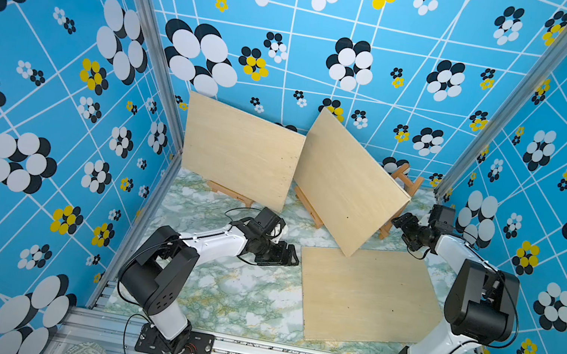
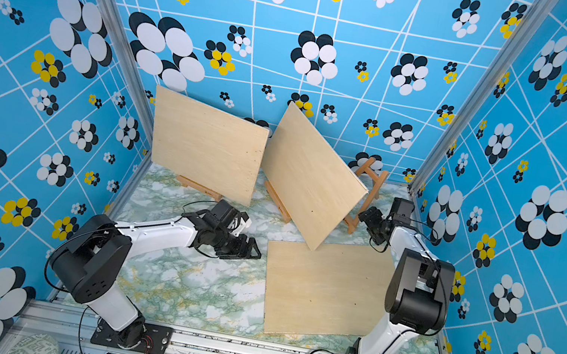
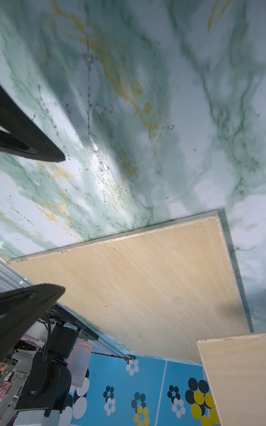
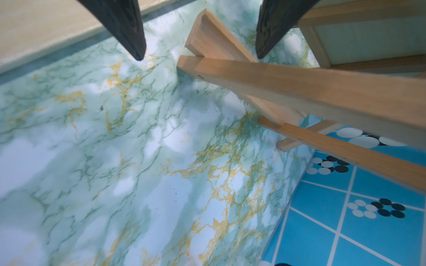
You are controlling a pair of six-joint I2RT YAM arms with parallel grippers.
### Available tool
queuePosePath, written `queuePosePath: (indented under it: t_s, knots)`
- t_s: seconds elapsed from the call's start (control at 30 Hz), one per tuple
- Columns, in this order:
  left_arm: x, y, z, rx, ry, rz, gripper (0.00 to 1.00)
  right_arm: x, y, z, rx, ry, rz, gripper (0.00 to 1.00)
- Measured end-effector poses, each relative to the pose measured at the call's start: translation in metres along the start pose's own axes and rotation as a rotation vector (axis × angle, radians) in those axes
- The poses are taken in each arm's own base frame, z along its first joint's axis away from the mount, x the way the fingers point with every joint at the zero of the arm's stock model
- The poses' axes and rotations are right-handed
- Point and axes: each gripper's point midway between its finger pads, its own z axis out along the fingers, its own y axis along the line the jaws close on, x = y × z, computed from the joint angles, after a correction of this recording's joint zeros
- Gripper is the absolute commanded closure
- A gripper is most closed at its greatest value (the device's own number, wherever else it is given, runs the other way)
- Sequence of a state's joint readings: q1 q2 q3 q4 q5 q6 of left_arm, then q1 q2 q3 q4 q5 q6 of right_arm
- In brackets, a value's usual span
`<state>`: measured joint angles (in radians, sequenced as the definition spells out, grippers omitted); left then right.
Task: Assemble the easel
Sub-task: Adjust the easel at the center of the board.
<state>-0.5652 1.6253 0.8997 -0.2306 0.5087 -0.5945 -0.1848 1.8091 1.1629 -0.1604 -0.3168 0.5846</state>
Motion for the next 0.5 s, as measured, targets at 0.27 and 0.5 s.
queuePosePath:
  t_s: [0.27, 0.5]
  knots:
    - [0.002, 0.003, 0.001, -0.001, 0.003, -0.005, 0.15, 0.007, 0.01, 0.011, 0.029, -0.007, -0.119, 0.01]
    - [-0.003, 0.001, -0.001, 0.026, -0.006, -0.014, 0.15, 0.0, 0.018, 0.016, 0.124, -0.058, -0.24, 0.0]
